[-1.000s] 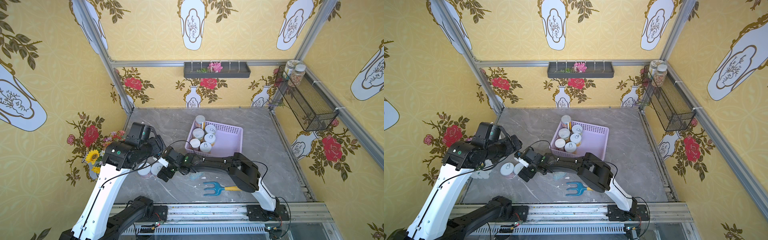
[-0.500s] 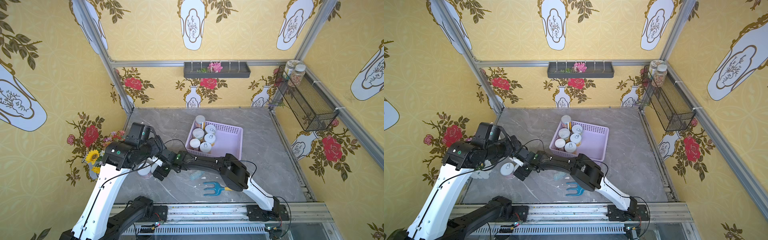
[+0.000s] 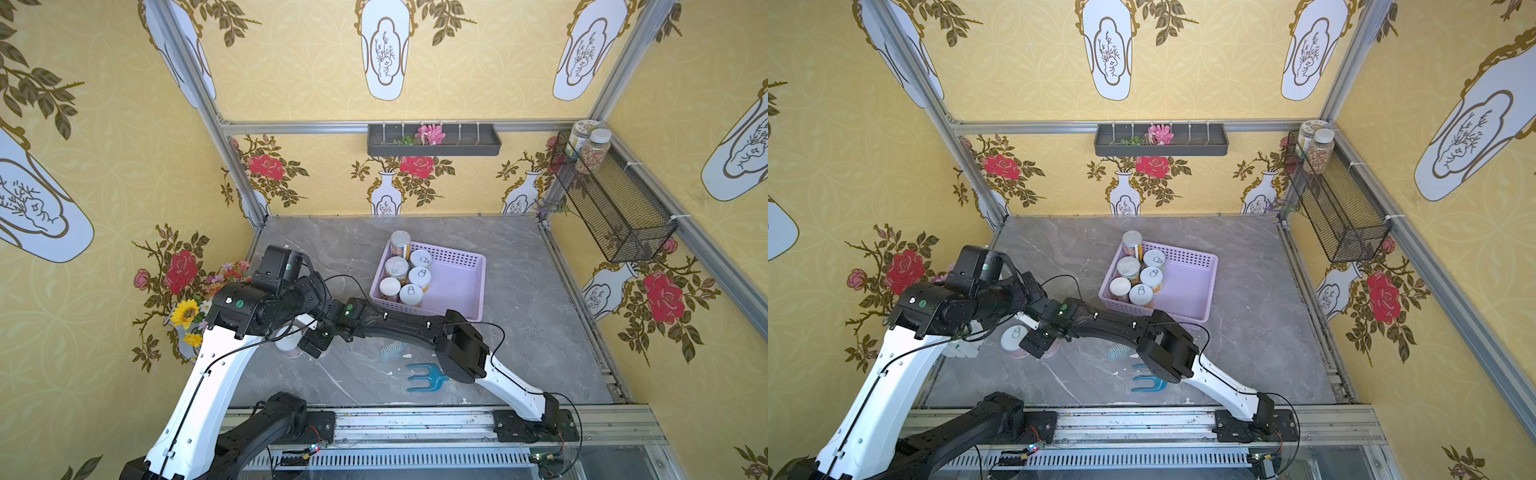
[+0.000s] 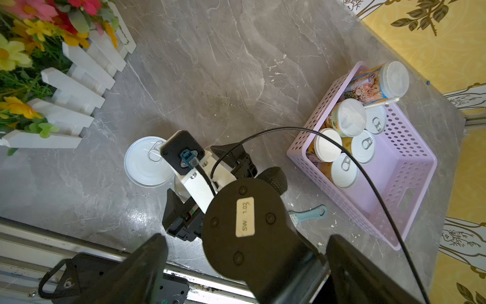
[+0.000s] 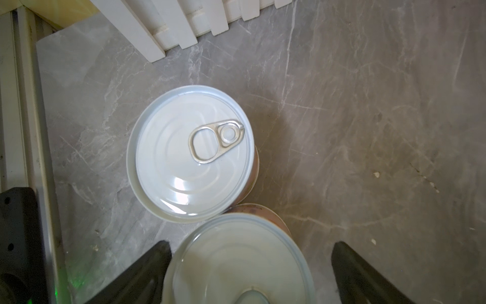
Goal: Put the canned food in the basket
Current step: Pick up the canned food from the center of the board.
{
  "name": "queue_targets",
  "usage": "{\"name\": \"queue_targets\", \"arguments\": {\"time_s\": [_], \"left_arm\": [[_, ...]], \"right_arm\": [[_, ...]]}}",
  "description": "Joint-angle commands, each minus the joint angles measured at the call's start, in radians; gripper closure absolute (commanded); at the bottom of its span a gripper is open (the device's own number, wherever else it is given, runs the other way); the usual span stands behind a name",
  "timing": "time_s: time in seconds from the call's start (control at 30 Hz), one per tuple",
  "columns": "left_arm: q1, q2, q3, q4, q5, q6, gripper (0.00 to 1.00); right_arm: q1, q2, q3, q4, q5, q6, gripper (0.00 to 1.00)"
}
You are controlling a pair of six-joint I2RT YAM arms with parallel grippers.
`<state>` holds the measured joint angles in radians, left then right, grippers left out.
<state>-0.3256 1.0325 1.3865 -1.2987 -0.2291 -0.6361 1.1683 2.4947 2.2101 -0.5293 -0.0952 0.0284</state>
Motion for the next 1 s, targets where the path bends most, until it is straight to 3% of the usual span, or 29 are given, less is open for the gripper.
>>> {"name": "queue_targets", "arguments": {"time_s": [0.0,0.33,0.77,0.97], "left_arm": [[0.000,0.005,-0.009,0.021,0.005,0.009,0.00],[0.001,0.005,-0.014,0.027,0.005,0.013,0.00],[0.002,0.013,-0.014,0.028,0.000,0.015,0.01],[0.002,0.009,-0.015,0.029,-0.008,0.012,0.01]], "right_arm": [[0.002,0.013,0.017,-0.028,0.025,-0.012,0.04],[0.002,0.027,0.030,-0.049,0.030,-0.013,0.08],[0.002,-0.001,0.024,-0.049,0.018,-0.015,0.20],[0.009,-0.070,-0.061,-0.014,0.004,0.000,0.29]]}}
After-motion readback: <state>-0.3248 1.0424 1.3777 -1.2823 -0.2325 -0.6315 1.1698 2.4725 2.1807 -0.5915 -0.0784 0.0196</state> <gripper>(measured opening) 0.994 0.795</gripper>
